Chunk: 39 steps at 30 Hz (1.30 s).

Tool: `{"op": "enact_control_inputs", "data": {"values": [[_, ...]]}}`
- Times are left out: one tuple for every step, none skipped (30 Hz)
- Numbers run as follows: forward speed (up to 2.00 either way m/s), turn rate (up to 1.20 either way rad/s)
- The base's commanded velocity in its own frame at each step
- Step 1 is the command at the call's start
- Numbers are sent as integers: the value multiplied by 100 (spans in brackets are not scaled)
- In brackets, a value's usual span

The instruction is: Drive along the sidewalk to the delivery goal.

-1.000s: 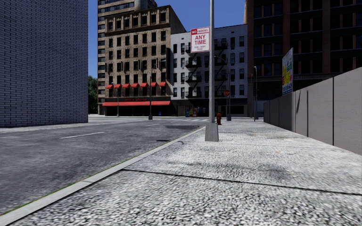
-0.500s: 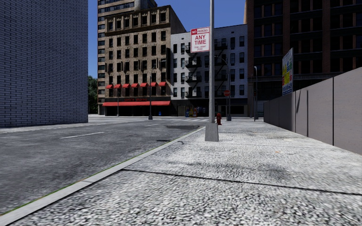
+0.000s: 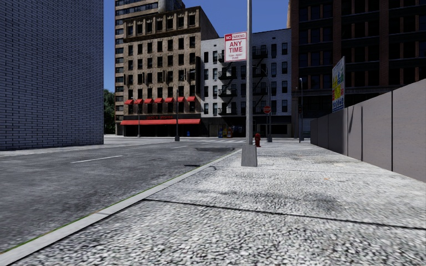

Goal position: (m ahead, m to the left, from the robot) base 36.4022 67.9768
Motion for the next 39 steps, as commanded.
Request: {"op": "enact_control_inputs", "data": {"values": [[0, 0], [0, 0], [0, 0], [0, 0], [0, 0], [0, 0], [0, 0], [0, 0], [0, 0], [0, 0], [0, 0], [0, 0], [0, 0], [0, 0], [0, 0], [0, 0], [0, 0], [0, 0], [0, 10], [0, 20], [0, 20], [0, 36], [0, 47], [0, 51], [0, 51], [0, 55], [0, 60], [0, 66], [0, 66], [0, 67], [0, 67], [0, 67], [0, 67], [0, 67], [0, 67], [0, 67], [0, 67], [0, 67], [0, 67]]}}
